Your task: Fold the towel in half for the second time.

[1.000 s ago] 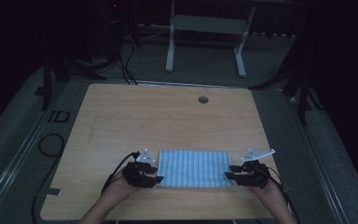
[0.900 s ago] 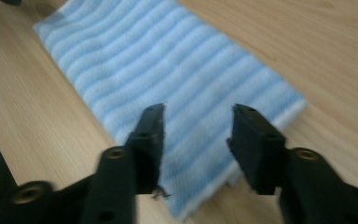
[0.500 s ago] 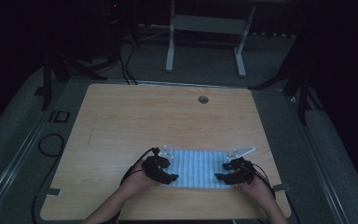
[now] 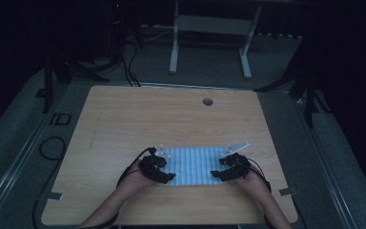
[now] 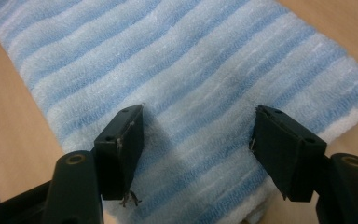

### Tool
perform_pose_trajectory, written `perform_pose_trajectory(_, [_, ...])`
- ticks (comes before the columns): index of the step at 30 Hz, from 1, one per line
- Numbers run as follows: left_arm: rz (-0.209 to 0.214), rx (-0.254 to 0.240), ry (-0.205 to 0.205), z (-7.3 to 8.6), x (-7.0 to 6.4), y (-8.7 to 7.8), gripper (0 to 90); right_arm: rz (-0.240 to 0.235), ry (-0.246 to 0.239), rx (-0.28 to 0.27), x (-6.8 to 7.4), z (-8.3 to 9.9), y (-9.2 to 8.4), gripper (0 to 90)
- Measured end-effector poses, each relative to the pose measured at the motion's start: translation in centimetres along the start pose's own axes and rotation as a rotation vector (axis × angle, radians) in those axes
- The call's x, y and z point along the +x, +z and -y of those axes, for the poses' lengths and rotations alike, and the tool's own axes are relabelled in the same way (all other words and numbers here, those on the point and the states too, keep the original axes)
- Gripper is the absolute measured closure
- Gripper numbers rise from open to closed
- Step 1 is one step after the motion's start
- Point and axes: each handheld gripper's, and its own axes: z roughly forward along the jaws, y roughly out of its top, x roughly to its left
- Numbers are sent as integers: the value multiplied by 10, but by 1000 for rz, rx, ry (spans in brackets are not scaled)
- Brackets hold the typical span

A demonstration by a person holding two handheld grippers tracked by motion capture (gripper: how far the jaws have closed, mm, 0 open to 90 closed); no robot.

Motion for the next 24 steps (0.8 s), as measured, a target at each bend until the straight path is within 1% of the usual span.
perform_pose_trajectory(1, [-7,-1,-3,1,4,-1,372,3,-10,-3,-1,-4,3,327])
perform_pose_trajectory(5, [-30,-3,-14,4,18,-5,374,-3,-24,-10,-7,-20,16,327])
perform_pose_trajectory(7, [-27,-7,-29,5,25,-7,375,-3,-28,-6,-8,-28,22,328])
perform_pose_trajectory(10, [-34,-14,-47,8,36,-9,378,3,-34,0,-7,-38,29,327])
perform_pose_trajectory(12, [-31,-29,-76,9,43,-11,379,10,-34,0,-5,-43,32,326])
perform_pose_trajectory(13, [-35,-29,-76,10,46,-11,381,12,-33,-2,-4,-45,34,326])
perform_pose_trajectory(15, [-37,-29,-73,10,48,-12,381,13,-30,-5,-4,-46,35,326])
perform_pose_trajectory(16, [-42,-21,-71,9,51,-13,381,15,-31,-8,-4,-47,36,326])
perform_pose_trajectory(18, [-44,-19,-77,9,53,-13,381,19,-25,-11,-2,-50,39,326])
perform_pose_trajectory(21, [-51,-23,-80,10,52,-13,380,25,-26,-7,-2,-51,40,326])
perform_pose_trajectory(22, [-60,-23,-71,10,50,-13,380,26,-23,-4,-1,-52,40,326])
perform_pose_trajectory(24, [-65,-26,-72,9,50,-14,379,29,-27,1,-1,-53,39,325])
